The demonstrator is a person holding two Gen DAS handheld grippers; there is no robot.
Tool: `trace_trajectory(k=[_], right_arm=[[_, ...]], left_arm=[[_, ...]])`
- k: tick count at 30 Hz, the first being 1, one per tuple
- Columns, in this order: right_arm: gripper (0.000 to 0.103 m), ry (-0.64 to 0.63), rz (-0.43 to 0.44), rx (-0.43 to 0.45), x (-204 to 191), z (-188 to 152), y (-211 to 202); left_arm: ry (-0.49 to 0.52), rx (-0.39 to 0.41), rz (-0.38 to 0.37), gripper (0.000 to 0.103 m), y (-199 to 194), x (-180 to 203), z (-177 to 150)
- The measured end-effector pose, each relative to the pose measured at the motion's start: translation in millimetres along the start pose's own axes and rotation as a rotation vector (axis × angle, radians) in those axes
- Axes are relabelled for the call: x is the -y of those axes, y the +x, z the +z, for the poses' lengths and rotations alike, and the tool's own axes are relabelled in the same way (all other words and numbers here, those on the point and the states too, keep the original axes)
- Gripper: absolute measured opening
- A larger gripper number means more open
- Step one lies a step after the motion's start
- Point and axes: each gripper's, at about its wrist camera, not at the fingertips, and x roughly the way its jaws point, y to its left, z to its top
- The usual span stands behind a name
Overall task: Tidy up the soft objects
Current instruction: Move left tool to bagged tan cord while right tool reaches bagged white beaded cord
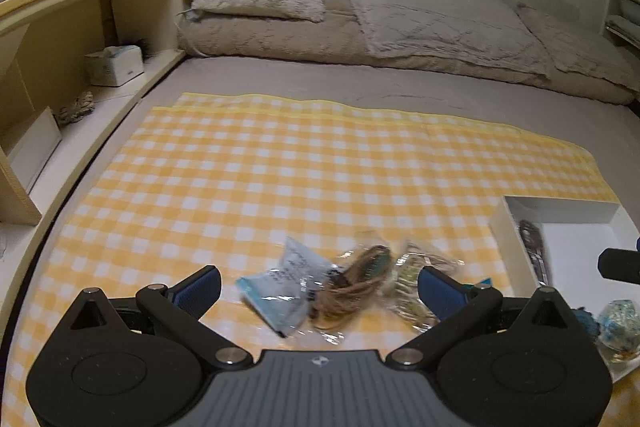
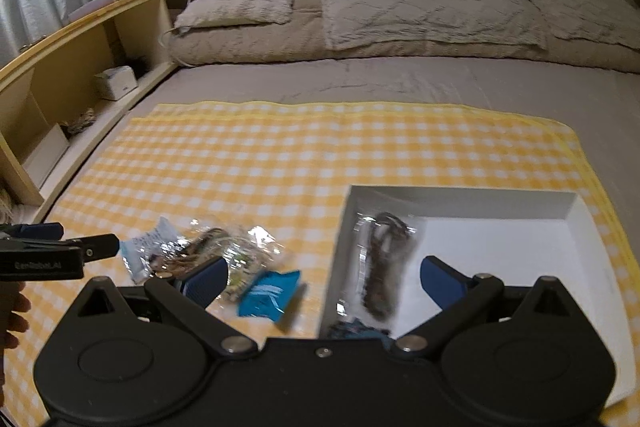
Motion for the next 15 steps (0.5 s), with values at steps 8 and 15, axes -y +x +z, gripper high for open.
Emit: trace_trajectory(k=[8, 15], right_arm=[[0.103, -0.01, 0.035, 0.005, -22.3, 10.7, 23.3], [0.103, -0.007, 0.057, 0.005, -31.8, 18.0, 50.7]], left_arm=[[0.114, 0.019, -0.03, 0.103, 20.4, -11.7, -0.6], [0.27, -0.018, -0.16, 0.103, 47.8, -6.4, -7.5]])
